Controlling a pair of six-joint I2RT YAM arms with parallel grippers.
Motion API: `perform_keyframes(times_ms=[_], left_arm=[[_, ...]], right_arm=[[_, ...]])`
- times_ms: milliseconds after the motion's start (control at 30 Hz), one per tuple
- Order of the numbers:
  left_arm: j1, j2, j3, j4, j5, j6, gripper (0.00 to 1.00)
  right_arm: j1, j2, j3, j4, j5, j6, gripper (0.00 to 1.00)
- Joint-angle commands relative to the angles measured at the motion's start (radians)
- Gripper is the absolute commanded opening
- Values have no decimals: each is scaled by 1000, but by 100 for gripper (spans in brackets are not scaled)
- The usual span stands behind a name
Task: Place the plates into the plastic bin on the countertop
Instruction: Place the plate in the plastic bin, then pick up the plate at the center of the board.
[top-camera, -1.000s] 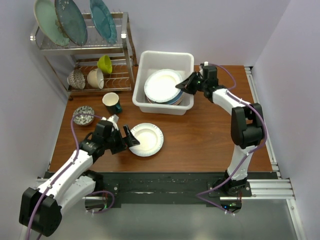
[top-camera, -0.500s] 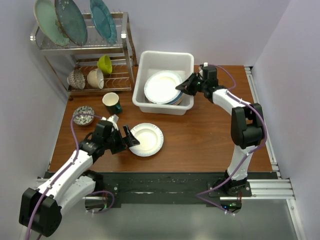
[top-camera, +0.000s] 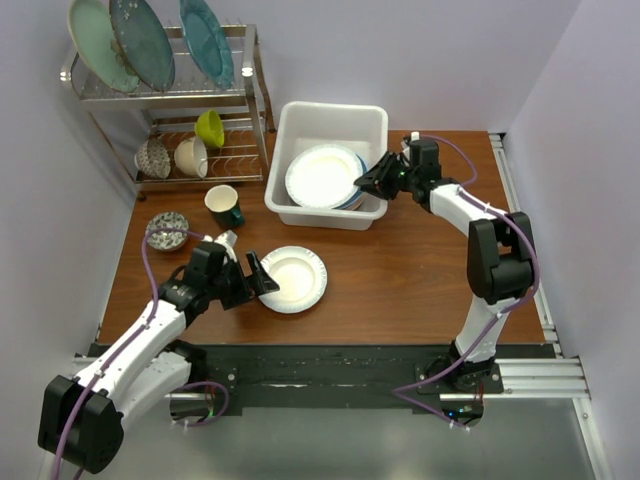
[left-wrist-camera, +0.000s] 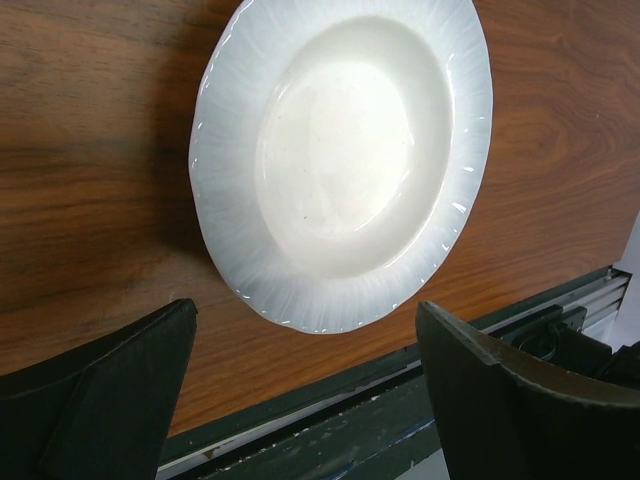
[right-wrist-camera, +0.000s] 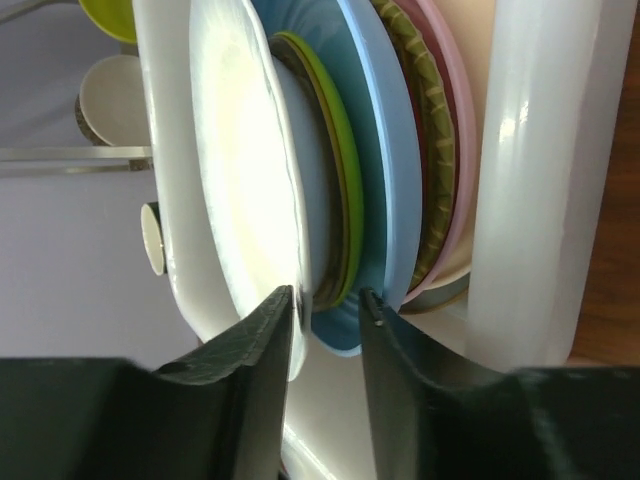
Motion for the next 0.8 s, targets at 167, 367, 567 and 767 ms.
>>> perform_keyframes(times_ms=[167, 367, 567, 767], left_arm=[[-5, -13, -12, 11, -31, -17, 96], [-7, -19, -7, -12, -77, -33, 94], [-5, 9, -10, 8, -81, -47, 91], [-5, 24, -12, 20, -81, -45, 90]], right_arm=[[-29, -114, -33, -6, 25, -40, 49], [-30, -169, 2, 1, -37, -8, 51], [-30, -255, 1, -45, -126, -20, 55], [-27, -380, -175, 14, -316, -3, 58]])
